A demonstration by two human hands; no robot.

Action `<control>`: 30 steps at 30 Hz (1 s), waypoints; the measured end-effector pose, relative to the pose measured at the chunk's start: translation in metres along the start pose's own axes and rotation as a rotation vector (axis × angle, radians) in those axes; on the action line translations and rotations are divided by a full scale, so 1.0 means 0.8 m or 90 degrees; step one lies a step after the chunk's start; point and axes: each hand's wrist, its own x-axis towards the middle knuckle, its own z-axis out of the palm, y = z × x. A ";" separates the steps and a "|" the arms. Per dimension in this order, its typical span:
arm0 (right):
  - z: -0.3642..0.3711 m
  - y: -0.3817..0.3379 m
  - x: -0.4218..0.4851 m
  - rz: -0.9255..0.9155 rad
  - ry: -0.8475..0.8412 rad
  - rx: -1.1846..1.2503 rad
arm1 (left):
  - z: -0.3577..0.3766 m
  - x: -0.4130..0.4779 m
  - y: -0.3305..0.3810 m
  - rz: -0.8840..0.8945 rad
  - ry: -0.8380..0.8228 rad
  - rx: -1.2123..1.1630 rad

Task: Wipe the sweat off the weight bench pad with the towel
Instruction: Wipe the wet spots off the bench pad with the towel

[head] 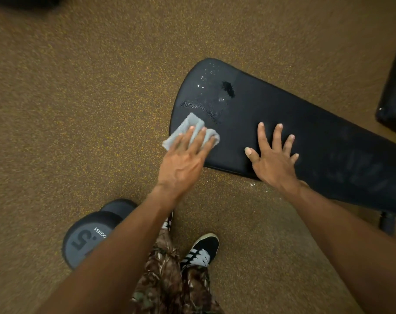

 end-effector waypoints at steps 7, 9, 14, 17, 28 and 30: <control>-0.017 -0.026 -0.004 0.072 0.027 0.086 | -0.031 0.040 -0.045 -0.139 -0.017 -0.100; -0.020 -0.039 -0.001 0.094 0.018 0.108 | -0.038 0.064 -0.031 -0.154 -0.013 -0.088; -0.019 -0.053 0.008 0.122 -0.006 0.079 | -0.036 0.060 0.007 -0.116 -0.042 -0.021; -0.024 -0.056 0.013 0.129 -0.032 0.059 | -0.020 0.035 0.008 -0.011 -0.063 -0.033; -0.021 -0.058 0.015 0.127 -0.080 0.076 | -0.051 0.101 -0.033 -0.131 -0.048 -0.051; -0.021 -0.059 0.015 0.129 -0.082 0.074 | -0.040 0.098 -0.022 -0.096 -0.049 -0.009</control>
